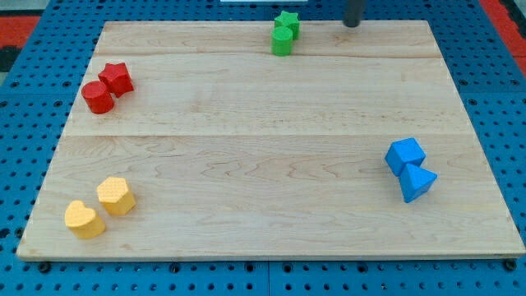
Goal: Move the green star parallel to the green circle
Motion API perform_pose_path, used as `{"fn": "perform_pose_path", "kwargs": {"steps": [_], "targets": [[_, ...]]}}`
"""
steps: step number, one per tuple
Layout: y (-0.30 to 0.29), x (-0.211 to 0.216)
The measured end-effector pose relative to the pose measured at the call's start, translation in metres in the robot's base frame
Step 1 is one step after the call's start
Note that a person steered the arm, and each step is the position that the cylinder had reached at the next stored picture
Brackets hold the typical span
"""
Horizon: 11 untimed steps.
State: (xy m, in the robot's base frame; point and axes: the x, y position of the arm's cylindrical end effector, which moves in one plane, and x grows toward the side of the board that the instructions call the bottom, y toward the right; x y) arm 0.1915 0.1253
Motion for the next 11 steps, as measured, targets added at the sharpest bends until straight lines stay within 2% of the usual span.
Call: {"fn": "perform_pose_path", "kwargs": {"steps": [1, 2, 4, 6, 8, 10, 11], "targets": [[-0.055, 0.001], [-0.076, 0.002], [-0.099, 0.012], [-0.110, 0.001], [-0.204, 0.016], [-0.211, 0.001], [-0.224, 0.019]]}}
